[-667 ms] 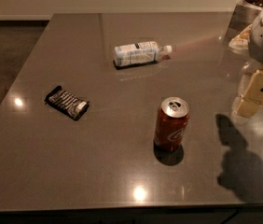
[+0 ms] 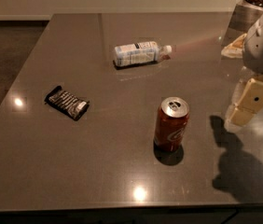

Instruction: Move coke can near blue plastic bottle

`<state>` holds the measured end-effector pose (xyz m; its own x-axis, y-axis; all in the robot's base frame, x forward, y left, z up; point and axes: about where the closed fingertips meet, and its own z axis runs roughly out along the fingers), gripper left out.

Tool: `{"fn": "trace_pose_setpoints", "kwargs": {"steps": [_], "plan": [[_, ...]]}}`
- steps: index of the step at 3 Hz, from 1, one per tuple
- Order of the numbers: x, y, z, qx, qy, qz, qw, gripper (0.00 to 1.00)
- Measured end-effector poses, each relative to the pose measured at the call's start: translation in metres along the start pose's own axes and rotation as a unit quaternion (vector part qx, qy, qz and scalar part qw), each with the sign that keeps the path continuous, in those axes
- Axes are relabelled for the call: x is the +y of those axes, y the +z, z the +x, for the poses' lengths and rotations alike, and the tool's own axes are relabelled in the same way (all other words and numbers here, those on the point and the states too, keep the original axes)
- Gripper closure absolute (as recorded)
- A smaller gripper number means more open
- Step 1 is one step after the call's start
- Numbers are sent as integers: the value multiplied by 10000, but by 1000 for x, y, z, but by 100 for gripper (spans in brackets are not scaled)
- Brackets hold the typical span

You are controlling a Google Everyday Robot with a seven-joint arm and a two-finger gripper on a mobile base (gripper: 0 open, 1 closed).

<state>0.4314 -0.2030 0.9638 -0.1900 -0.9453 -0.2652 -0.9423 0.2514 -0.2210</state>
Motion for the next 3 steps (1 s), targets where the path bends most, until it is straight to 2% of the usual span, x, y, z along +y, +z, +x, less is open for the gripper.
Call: {"fn": "trace_pose_setpoints", "kwargs": {"steps": [1,2,3], "plan": [[21,20,-15,-522,-24,-357,9980,0],[41,32,-37,-1126,5,-663,9914,0],[55,41,-60,-1585,60,-769,9843,0]]}}
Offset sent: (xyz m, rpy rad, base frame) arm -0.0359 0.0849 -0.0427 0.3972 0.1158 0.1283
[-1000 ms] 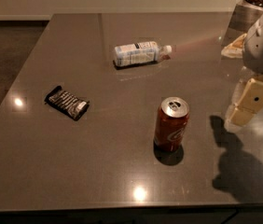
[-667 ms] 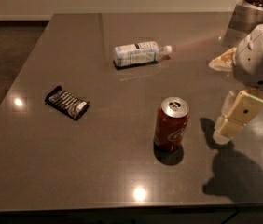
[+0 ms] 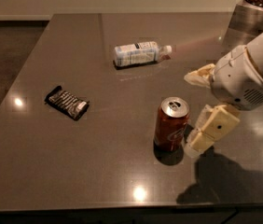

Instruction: Move coke can near blue plastic bottle

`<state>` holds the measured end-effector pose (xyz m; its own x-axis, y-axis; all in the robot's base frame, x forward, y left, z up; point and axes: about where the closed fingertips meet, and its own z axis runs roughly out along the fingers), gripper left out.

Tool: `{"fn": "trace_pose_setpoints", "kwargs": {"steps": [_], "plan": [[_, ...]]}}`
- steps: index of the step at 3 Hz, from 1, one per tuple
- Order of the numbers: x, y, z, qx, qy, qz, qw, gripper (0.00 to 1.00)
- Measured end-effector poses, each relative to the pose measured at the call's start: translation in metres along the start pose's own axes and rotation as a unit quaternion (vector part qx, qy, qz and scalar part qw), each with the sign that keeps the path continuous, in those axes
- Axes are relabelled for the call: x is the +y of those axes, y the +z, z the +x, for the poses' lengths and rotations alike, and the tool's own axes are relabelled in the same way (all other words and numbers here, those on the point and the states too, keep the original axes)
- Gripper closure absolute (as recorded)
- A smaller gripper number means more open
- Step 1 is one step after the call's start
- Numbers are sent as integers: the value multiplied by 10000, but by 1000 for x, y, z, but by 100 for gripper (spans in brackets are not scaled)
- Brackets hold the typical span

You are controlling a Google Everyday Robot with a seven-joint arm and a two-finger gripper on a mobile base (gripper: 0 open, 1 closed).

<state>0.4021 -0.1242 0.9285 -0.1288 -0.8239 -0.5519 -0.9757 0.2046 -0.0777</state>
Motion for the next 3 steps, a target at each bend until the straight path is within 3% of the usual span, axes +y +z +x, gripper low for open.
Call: {"fn": "trace_pose_setpoints", "kwargs": {"steps": [1,3], "plan": [[1,17,-11,-259,29,126,9996,0],[-9,36,-20,-455,179,266,9984,46]]}}
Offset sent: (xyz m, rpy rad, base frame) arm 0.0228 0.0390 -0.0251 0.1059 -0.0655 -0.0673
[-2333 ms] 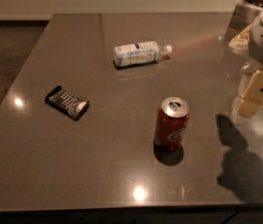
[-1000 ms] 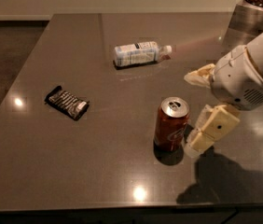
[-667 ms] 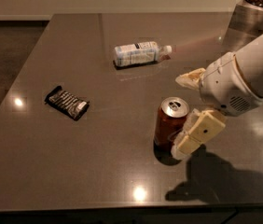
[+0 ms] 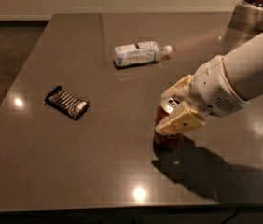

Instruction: Move coke can near blue plastic bottle

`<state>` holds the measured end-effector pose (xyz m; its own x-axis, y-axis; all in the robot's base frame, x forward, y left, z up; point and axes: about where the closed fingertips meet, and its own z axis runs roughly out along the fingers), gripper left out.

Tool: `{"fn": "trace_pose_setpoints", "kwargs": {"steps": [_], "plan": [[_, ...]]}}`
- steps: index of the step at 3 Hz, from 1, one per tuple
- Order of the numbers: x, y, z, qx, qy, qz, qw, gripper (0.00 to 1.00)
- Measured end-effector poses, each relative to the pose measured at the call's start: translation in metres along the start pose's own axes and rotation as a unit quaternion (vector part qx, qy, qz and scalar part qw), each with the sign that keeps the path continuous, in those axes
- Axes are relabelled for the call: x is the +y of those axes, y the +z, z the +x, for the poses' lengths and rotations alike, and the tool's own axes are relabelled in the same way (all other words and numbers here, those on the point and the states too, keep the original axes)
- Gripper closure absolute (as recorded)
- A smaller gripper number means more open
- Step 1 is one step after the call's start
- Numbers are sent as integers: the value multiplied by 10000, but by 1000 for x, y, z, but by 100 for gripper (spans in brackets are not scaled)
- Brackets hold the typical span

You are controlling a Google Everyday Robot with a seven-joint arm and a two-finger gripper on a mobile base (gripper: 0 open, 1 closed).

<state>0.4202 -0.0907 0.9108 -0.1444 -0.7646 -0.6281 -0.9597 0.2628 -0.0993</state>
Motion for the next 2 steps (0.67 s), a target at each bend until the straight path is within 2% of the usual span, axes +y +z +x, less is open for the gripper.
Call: {"fn": "trace_pose_setpoints", "kwargs": {"steps": [1,2], "plan": [[-26,0,-9,56,167,-7,9998,77],[-53,0,-25,19,290,39,9996,99]]}}
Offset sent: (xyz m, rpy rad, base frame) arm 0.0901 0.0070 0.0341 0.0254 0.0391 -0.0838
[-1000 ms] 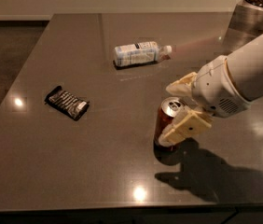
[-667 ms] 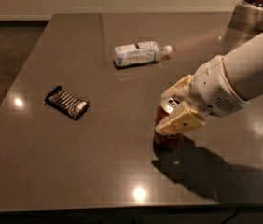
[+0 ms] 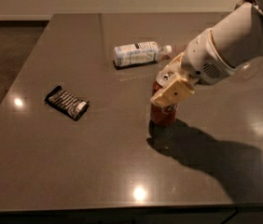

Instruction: Move coke can near blue plastic bottle

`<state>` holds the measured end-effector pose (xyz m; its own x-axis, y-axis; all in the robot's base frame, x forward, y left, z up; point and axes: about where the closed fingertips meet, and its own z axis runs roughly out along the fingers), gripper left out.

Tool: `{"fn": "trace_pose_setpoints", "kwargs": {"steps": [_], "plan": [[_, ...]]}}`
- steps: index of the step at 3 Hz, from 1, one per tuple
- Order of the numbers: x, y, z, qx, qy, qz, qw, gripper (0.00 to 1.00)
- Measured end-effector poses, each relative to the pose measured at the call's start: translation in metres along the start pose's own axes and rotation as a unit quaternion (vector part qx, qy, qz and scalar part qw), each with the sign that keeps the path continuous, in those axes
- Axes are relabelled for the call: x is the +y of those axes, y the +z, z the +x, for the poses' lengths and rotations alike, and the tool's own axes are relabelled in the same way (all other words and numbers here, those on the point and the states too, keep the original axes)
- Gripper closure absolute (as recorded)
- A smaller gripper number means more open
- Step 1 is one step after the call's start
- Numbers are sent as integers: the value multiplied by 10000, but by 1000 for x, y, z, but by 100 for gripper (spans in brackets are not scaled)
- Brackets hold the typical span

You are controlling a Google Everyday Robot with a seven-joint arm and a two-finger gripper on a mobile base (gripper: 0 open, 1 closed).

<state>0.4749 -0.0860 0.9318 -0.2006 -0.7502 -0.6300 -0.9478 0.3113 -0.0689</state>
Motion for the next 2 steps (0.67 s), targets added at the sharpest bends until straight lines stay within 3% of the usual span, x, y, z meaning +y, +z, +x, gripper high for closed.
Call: {"fn": "trace_pose_setpoints", "kwargs": {"steps": [2], "plan": [[-66,14,-35,-186,237,306,9991,100]]}}
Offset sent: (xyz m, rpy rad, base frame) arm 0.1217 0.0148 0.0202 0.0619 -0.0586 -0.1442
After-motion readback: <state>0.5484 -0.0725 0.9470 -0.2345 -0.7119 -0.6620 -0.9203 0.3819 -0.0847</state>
